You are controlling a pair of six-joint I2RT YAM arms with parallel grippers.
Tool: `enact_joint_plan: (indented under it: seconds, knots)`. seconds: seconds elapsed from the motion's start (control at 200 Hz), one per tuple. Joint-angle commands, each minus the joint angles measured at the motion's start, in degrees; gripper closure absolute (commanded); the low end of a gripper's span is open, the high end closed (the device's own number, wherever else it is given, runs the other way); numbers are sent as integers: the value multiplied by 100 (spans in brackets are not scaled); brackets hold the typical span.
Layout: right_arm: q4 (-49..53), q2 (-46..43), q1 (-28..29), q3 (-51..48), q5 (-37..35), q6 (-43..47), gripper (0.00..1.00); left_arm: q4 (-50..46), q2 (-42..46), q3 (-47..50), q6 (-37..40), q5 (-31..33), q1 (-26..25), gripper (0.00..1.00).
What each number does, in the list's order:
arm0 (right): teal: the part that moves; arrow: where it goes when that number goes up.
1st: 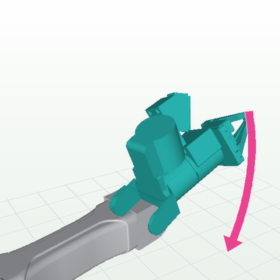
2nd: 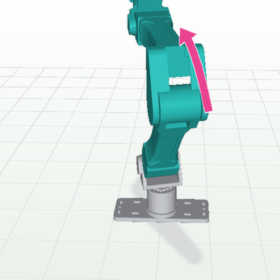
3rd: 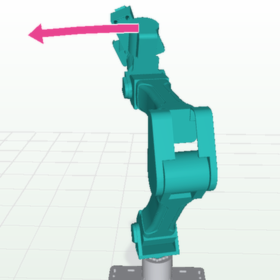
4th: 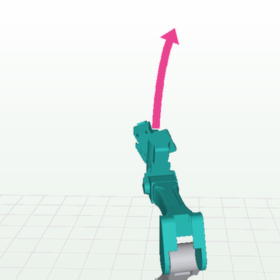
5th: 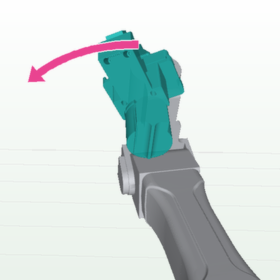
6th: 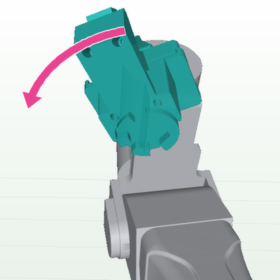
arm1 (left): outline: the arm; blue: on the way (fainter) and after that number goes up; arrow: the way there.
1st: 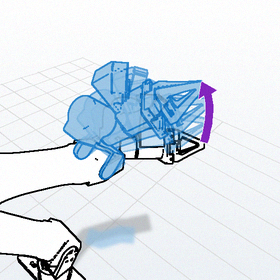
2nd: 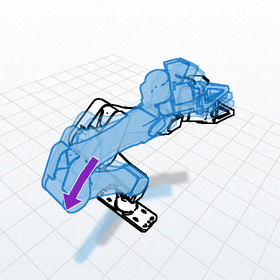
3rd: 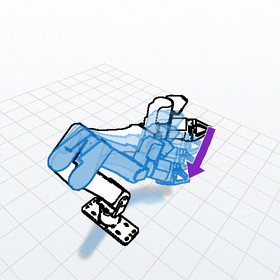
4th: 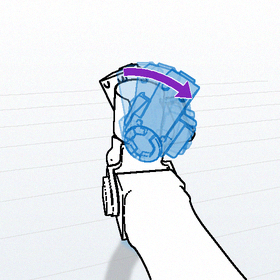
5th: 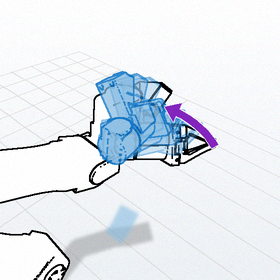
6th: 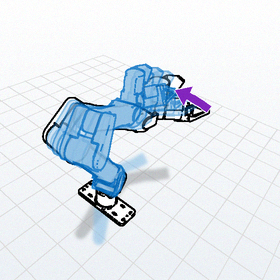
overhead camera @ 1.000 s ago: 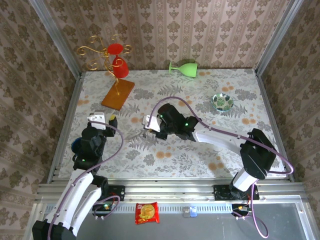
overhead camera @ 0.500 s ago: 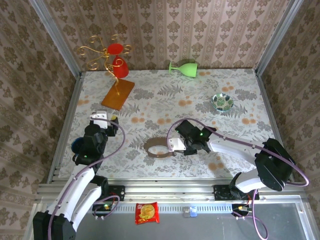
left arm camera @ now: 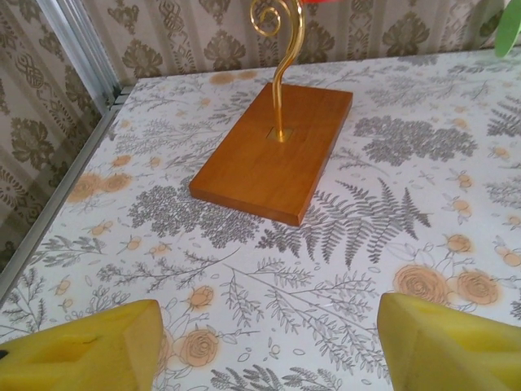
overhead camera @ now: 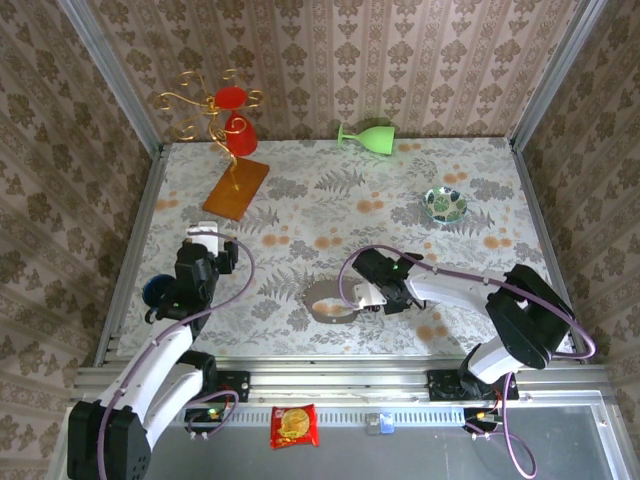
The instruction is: Put the keys on the keyring
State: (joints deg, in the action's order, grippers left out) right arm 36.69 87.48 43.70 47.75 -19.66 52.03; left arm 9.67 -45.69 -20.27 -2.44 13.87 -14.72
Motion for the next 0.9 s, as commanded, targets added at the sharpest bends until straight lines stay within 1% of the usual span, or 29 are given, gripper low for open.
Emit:
enact_joint_plan:
  seconds: [0.0, 0.075, 0.09, 0.1, 0.15, 0.16, 0.19, 0.25, 0.305, 0.335, 0.4, 0.465, 0.57, 0.635, 0.695, 0.73, 0.755, 0.815, 0.87, 0.895]
  knots:
    - [395, -105, -172, 140, -247, -81, 64, 158, -82, -167, 183, 259, 95, 24]
    - [479, -466, -421, 206, 9, -260, 58, 181, -173, -226, 281, 251, 165, 16]
    - [487, -566, -487, 222, 95, -316, 57, 189, -192, -232, 300, 248, 177, 10]
    - [497, -636, -539, 236, 162, -358, 56, 199, -211, -240, 322, 248, 190, 8]
    - [399, -1059, -834, 291, 581, -642, 53, 257, -305, -240, 379, 220, 250, 3]
    - [354, -1133, -900, 300, 666, -723, 52, 273, -323, -245, 392, 204, 266, 1]
    - [186, -1363, -1108, 314, 961, -981, 48, 330, -399, -232, 424, 151, 309, 0]
    - [-524, -1832, -1592, 151, 1638, -1743, 41, 467, -564, -195, 482, 123, 411, 0]
    - [-1583, -2236, -2133, -237, 2131, -2479, 36, 659, -715, -148, 542, 110, 494, 0]
    - [-2178, -2396, -2405, -512, 2189, -2950, 33, 780, -791, -111, 542, 23, 580, 0]
    - [-3382, -2550, -2989, -1065, 2051, -3793, 32, 1036, -986, -46, 594, -113, 671, 0]
    - [-4403, -2428, -3500, -1499, 1834, -4438, 32, 1327, -1213, 19, 724, -106, 690, 0]
    - [-5935, -1862, -4040, -2025, 1831, -4946, 33, 1755, -1655, 60, 937, -180, 699, 0]
    - [-7057, -1372, -4106, -2325, 1931, -4988, 34, 2005, -1957, 86, 875, -260, 733, 0]
    - [-7975, -886, -4102, -2484, 2060, -5005, 33, 2451, -2252, 188, 799, -284, 750, 0]
    - [-8099, -541, -4111, -2454, 2090, -4992, 33, 2780, -2423, 266, 817, -278, 774, 0]
    - [-8293, -382, -4138, -2469, 2065, -5037, 33, 2816, -2483, 234, 829, -266, 772, 0]
    - [-8840, -152, -4306, -2689, 2233, -5173, 33, 3064, -2612, 248, 841, -378, 832, 0]
    - [-9477, 44, -4334, -2895, 2295, -5203, 33, 3344, -2751, 263, 844, -459, 906, 0]
    - [-9520, 26, -4343, -2929, 2309, -5203, 33, 3364, -2795, 242, 837, -571, 956, 0]
